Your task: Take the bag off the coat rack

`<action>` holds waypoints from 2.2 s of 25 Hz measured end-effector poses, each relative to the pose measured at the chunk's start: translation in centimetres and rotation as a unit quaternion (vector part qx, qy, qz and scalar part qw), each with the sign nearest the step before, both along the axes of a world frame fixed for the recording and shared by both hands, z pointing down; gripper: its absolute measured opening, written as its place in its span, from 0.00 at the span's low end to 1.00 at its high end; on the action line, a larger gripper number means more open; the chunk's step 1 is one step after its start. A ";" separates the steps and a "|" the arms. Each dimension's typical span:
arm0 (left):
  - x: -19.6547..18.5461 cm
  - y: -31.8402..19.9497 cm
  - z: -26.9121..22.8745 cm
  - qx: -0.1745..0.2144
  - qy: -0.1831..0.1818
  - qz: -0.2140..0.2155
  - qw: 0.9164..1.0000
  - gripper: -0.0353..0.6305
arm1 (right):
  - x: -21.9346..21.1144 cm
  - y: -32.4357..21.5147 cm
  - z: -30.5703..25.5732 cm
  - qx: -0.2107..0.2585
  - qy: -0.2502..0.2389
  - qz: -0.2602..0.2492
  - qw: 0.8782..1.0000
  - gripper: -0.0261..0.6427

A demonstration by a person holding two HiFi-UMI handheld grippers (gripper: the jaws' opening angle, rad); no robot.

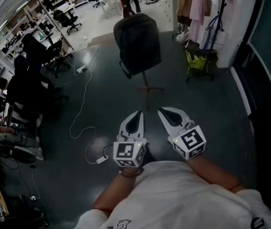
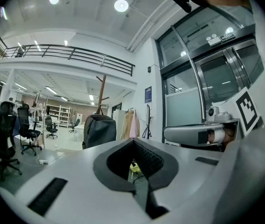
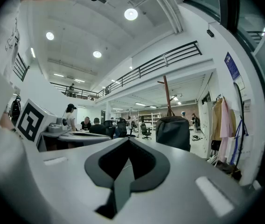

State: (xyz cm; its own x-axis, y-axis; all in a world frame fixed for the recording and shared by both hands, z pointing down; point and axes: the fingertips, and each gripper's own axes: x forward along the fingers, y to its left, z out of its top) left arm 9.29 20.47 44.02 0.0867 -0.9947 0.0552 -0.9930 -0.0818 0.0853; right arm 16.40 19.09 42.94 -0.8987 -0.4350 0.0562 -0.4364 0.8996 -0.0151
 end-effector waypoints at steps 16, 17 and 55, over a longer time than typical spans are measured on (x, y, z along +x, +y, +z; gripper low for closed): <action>-1.5 -1.5 0.3 -0.001 0.010 0.008 1.000 0.06 | -1.4 -1.4 0.5 -0.013 -0.009 0.002 1.000 0.04; -1.7 -1.8 0.4 -0.002 0.011 0.010 1.000 0.06 | -1.6 -1.6 0.5 -0.015 -0.008 0.001 1.000 0.04; -21.9 -18.0 -0.7 -0.002 0.026 0.096 0.995 0.06 | -23.2 -17.4 -0.3 -0.038 -0.015 0.039 0.998 0.04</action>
